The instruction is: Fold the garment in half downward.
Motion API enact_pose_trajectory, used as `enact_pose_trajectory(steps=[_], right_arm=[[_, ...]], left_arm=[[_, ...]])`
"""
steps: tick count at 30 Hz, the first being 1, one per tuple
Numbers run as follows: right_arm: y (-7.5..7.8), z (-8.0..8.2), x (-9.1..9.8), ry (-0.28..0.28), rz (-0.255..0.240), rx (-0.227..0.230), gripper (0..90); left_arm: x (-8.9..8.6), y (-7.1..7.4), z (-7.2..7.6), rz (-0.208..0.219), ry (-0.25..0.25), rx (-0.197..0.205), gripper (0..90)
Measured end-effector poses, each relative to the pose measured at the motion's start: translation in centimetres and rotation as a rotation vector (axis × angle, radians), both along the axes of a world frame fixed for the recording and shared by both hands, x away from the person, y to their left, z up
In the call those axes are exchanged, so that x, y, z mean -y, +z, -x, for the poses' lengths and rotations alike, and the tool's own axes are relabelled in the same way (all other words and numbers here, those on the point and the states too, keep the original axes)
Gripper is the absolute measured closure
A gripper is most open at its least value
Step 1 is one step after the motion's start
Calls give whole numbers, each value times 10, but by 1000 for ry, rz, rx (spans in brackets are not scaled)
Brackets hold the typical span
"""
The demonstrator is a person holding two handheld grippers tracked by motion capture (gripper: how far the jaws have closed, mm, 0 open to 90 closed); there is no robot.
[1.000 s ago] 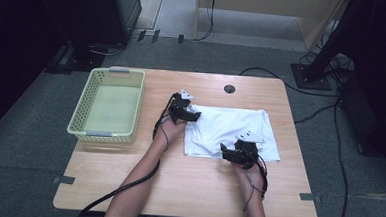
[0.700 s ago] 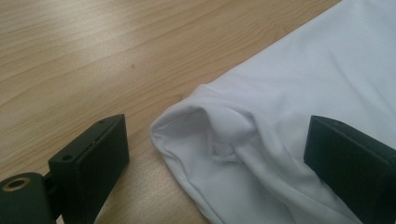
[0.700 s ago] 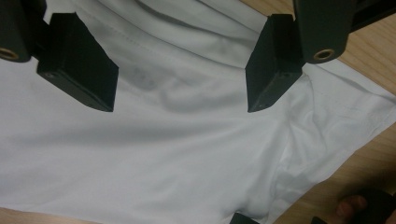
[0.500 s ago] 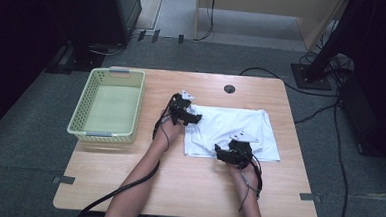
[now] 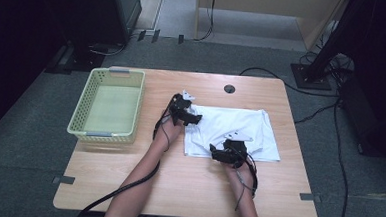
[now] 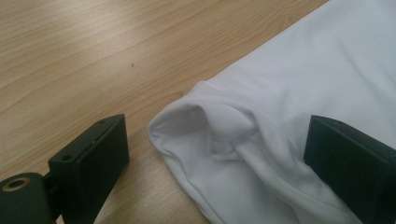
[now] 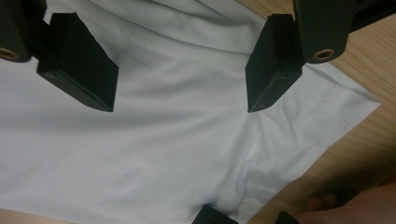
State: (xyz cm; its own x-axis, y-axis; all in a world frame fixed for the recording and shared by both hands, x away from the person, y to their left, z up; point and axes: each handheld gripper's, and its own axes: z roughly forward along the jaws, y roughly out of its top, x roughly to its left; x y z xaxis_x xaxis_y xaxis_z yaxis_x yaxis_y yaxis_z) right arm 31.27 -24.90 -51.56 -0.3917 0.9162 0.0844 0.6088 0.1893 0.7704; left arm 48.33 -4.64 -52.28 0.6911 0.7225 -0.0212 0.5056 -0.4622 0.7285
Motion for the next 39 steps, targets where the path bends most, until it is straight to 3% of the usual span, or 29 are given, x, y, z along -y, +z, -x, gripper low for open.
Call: enact_pose_trajectory(steps=[27, 33, 39], right_arm=[[-3, -2, -24, 37, 4, 21, 259], [-4, -4, -26, 30, -18, -6, 170], [-5, -4, -30, 46, -24, 2, 110]], left_arm=[[1, 0, 1, -2, 3, 3, 70], [1, 0, 1, -4, 2, 2, 70], [1, 0, 1, -3, 2, 3, 70]])
